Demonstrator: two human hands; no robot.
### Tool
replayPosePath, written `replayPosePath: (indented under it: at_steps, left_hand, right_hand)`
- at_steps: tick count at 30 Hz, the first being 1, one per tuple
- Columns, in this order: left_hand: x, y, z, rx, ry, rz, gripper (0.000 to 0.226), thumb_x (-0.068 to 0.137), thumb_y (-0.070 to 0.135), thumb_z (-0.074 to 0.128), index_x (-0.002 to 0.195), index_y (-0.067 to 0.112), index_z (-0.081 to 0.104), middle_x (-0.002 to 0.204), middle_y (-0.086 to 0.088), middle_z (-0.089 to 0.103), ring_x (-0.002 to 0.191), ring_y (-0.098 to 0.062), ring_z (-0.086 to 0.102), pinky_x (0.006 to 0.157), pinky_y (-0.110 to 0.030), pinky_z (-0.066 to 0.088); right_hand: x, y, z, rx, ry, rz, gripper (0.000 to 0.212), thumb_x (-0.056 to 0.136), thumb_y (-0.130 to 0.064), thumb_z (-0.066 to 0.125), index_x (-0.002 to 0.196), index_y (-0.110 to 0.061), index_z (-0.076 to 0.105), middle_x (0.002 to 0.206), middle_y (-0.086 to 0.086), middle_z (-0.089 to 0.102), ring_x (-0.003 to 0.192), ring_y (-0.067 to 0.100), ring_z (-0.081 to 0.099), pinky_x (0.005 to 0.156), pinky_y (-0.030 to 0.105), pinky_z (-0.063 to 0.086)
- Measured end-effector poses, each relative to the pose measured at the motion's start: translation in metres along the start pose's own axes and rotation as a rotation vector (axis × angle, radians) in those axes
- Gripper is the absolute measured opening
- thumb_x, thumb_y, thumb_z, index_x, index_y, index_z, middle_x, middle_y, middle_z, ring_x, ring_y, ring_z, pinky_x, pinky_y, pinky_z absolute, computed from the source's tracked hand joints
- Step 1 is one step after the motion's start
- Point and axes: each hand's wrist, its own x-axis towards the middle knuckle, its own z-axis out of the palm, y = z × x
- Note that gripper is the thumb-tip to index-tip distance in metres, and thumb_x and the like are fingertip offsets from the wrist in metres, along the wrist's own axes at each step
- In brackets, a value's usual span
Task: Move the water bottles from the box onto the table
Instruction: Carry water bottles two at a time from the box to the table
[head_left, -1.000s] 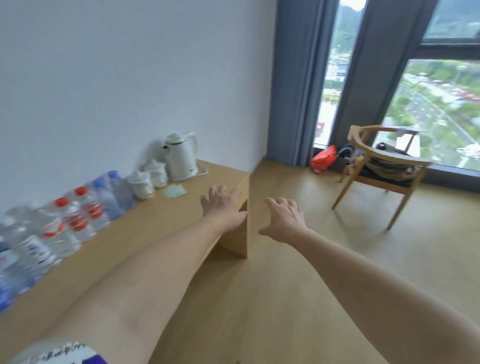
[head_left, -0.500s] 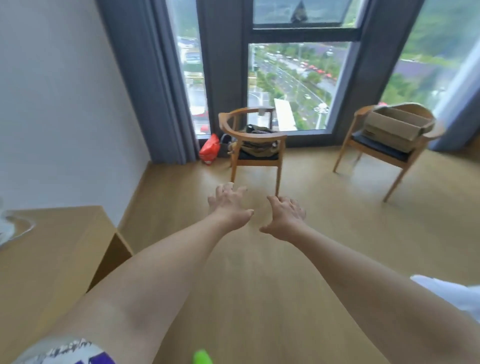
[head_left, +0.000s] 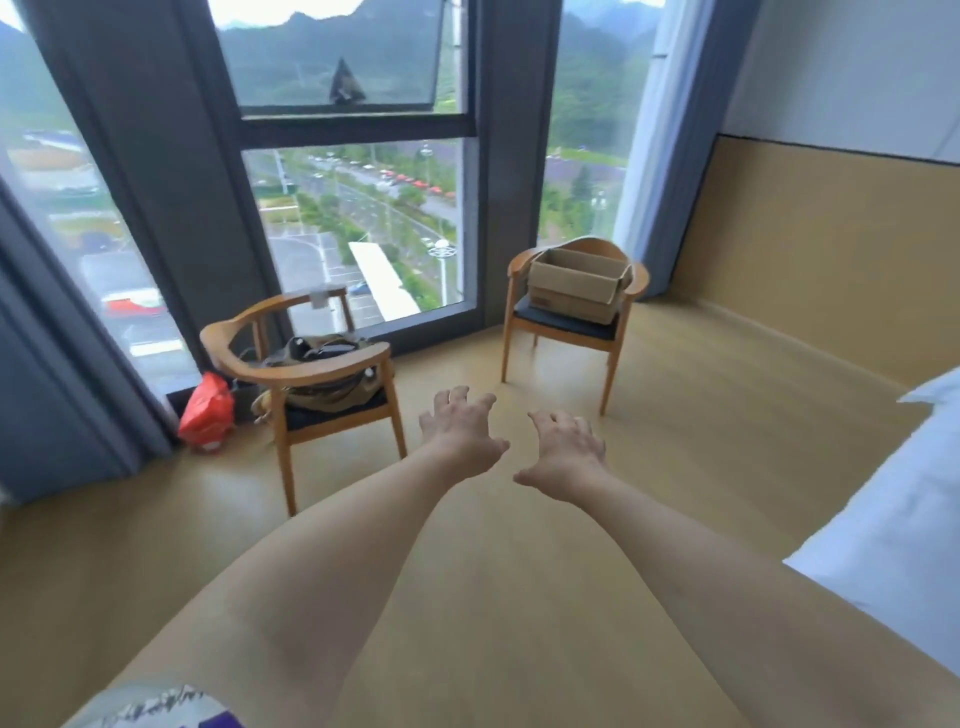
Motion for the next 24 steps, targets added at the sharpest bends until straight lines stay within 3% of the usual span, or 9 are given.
replayPosePath:
  at_steps: [5, 14, 24]
  left_hand:
    - [0.113, 0.011, -0.001, -0.016, -0.029, 0.095, 0.075, 0.088, 0.053, 0.071, 0.153, 0.036, 0.039, 0.164, -0.006, 0.031, 0.15, -0.032, 0.025, 0.116, -0.055, 0.032]
    - [0.284, 0.046, 0.059, 0.053, -0.136, 0.195, 0.078, 0.085, 0.056, 0.071, 0.153, 0.036, 0.039, 0.164, -0.007, 0.032, 0.15, -0.032, 0.025, 0.115, -0.053, 0.034]
    - [0.542, 0.132, 0.089, 0.03, -0.171, 0.164, 0.073, 0.088, 0.048, 0.073, 0.152, 0.033, 0.041, 0.162, -0.009, 0.032, 0.149, -0.032, 0.026, 0.116, -0.055, 0.036]
  right_hand:
    - [0.085, 0.015, -0.022, 0.021, 0.043, 0.115, 0.093, 0.082, -0.051, 0.079, 0.158, -0.03, 0.03, 0.157, 0.004, 0.04, 0.142, 0.029, 0.036, 0.108, 0.046, 0.038]
    - [0.232, 0.074, -0.011, 0.068, -0.011, 0.229, 0.092, 0.083, -0.05, 0.078, 0.158, -0.031, 0.028, 0.157, 0.005, 0.037, 0.144, 0.029, 0.033, 0.109, 0.045, 0.035]
    - [0.493, 0.179, -0.049, 0.132, -0.049, 0.275, 0.09, 0.082, -0.05, 0.08, 0.156, -0.031, 0.032, 0.156, 0.005, 0.039, 0.145, 0.03, 0.033, 0.111, 0.048, 0.035]
